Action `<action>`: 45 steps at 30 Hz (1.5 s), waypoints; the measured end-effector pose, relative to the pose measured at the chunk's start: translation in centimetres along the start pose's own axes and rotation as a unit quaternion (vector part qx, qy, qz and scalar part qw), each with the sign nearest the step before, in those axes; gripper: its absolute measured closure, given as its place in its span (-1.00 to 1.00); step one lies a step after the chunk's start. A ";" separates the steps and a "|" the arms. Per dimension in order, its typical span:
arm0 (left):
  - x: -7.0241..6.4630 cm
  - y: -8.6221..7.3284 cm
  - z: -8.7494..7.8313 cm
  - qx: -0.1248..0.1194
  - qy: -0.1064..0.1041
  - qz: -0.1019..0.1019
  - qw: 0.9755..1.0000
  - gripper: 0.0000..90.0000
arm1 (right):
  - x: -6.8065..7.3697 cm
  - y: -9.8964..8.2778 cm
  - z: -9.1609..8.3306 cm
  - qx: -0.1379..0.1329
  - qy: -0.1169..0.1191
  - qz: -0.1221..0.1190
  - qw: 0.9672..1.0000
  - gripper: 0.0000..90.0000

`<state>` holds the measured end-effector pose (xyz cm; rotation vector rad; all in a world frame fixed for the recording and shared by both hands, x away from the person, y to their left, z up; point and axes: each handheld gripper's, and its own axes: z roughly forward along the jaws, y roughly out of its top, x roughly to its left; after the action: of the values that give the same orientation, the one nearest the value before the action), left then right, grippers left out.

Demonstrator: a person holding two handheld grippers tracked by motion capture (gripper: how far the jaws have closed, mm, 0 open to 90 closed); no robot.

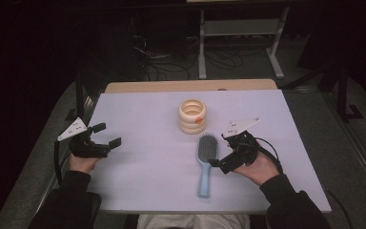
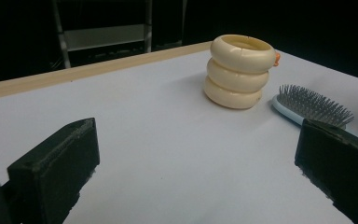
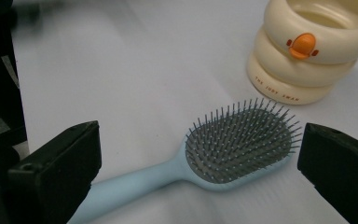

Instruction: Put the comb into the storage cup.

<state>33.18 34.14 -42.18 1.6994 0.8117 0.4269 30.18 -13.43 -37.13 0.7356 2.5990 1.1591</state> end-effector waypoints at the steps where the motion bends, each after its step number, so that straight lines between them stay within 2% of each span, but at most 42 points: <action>1: 0.0 0.0 0.0 0.000 0.000 0.000 1.000 -1.00 | 0.1 0.0 0.1 0.002 0.001 0.001 1.000 -1.00; 7: 0.0 0.0 0.0 0.000 0.000 -0.001 1.000 -1.00 | 0.3 0.2 0.8 0.008 0.008 -0.004 1.000 -1.00; 18: -0.1 0.0 0.0 0.000 0.000 0.000 1.000 -1.00 | 1.2 0.3 3.2 0.038 0.030 -0.014 0.999 -0.99; 27: 0.0 0.0 0.0 0.001 -0.001 0.001 1.000 -1.00 | 1.8 0.2 4.6 0.048 0.044 -0.021 0.998 -0.69; 36: 0.0 0.0 0.1 0.001 -0.002 0.002 1.000 -1.00 | 2.3 0.1 5.7 0.069 0.045 -0.026 0.996 -0.19; 45: 0.0 0.0 0.1 0.003 -0.002 0.005 1.000 -1.00 | 2.7 -0.2 6.8 0.103 0.021 -0.029 0.994 0.30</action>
<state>33.22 34.03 -42.22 1.7108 0.8019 0.4277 30.35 -7.80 -41.79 0.6755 2.7846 0.9074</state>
